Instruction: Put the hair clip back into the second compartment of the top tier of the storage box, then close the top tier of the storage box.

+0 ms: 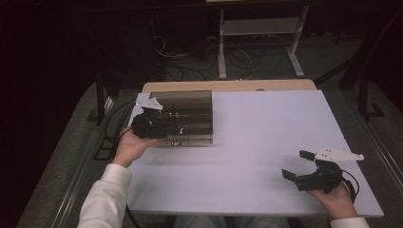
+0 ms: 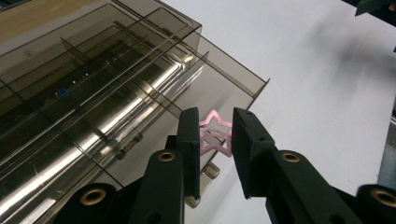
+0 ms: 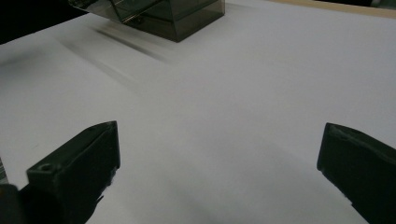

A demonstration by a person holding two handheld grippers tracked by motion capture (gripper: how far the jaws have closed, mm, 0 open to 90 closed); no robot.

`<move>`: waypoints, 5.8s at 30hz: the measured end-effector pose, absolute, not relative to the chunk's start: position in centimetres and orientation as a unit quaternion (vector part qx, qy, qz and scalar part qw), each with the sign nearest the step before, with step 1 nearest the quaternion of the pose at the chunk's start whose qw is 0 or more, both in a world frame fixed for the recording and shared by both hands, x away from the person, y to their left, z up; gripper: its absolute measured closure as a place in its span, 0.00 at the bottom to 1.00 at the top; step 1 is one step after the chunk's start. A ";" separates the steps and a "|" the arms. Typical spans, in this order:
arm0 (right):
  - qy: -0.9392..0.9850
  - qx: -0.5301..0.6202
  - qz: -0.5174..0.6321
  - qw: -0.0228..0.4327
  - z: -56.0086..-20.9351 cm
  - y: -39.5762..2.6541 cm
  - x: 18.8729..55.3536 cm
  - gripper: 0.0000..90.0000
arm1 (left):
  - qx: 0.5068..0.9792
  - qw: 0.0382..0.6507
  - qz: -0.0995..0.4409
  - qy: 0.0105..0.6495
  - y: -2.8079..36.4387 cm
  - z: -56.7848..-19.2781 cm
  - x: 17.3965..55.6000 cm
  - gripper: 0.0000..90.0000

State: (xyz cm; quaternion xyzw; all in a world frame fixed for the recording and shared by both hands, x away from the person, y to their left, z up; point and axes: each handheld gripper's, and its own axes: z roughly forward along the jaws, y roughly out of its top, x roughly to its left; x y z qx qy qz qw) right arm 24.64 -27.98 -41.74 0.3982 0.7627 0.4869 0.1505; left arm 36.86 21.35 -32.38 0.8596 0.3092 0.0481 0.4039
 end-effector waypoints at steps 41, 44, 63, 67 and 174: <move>0.765 0.397 0.484 0.149 -41.8 -28.0 24.6 0.00 | 0.862 0.372 0.048 0.340 20.9 -34.9 39.2 0.81; 0.765 0.397 0.484 0.150 -41.8 -28.0 24.6 0.00 | 0.864 0.367 0.048 0.342 20.9 -35.2 39.4 0.81; 0.766 0.397 0.483 0.150 -41.8 -28.0 24.6 0.00 | 0.864 0.351 0.058 0.357 20.5 -36.2 39.9 0.78; 0.766 0.397 0.483 0.150 -41.8 -28.0 24.6 0.00 | 0.859 0.358 0.069 0.359 20.5 -36.0 39.5 0.70; 0.766 0.398 0.482 0.149 -41.8 -28.0 24.6 0.00 | 0.867 0.377 0.005 0.326 21.2 -39.1 34.0 0.99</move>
